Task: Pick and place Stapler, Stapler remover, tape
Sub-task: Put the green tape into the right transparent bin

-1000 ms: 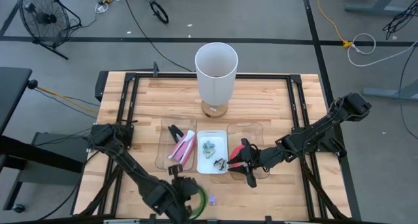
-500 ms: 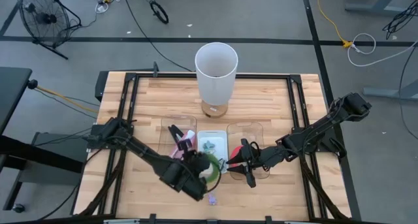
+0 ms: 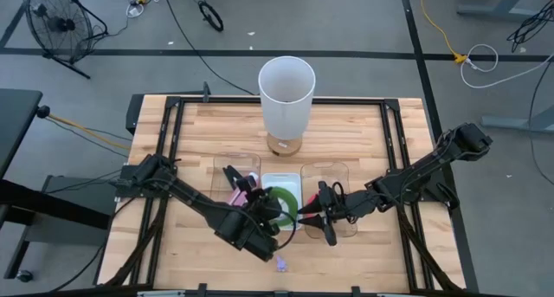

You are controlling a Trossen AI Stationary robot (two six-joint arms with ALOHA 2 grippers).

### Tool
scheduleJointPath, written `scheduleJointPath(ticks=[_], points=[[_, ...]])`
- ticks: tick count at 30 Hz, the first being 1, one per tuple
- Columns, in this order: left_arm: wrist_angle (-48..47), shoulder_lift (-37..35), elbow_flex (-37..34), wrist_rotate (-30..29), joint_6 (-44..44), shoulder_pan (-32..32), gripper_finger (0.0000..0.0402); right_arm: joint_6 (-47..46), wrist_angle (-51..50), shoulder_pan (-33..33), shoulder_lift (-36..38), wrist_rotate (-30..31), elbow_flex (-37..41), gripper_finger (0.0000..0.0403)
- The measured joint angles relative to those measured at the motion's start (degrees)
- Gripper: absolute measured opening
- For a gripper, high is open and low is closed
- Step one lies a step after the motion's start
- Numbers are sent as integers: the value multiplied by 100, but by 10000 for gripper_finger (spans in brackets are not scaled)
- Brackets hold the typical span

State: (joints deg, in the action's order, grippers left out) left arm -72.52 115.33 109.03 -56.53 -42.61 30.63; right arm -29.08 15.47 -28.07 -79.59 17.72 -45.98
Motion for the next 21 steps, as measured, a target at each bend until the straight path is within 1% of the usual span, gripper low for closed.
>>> scheduleJointPath(ticks=[7, 12, 18, 21], points=[[-82, 0, 0, -8, -20, -2, 88, 95, -67, 107, 0, 9, 0, 150], [-108, 0, 0, 28, -72, 2, 88, 107, -38, 178, 0, -283, 0, 151], [-93, 0, 0, 24, -170, 2, 88, 216, -298, 306, 239, -322, 0, 151], [-104, 0, 0, 22, -173, 2, 88, 103, -373, 351, 289, -318, 0, 151]])
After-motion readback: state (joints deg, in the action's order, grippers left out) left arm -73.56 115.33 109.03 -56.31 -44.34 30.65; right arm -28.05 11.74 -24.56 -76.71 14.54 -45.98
